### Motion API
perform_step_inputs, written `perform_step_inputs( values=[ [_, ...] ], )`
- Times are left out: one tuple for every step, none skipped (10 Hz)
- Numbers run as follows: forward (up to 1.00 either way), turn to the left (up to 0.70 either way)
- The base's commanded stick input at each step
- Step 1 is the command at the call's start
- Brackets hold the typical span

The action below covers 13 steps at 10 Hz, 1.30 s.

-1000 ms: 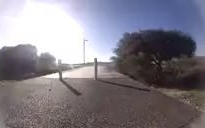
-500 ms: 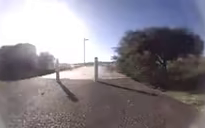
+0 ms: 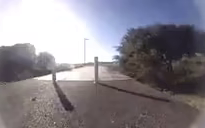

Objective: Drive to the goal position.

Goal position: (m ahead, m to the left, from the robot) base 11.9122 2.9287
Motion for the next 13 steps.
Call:
perform_step_inputs(
  values=[
    [0.7,0.0],
    [0.7,0.0],
    [0.7,0.02],
    [0.7,0.29],
    [0.7,0.35],
    [0.7,0.35],
    [0.7,0.35],
    [0.7,0.35],
    [0.7,0.35],
    [0.7,0.35],
    [0.7,0.35],
    [0.7,0.35],
    [0.7,0.35]
  ],
)
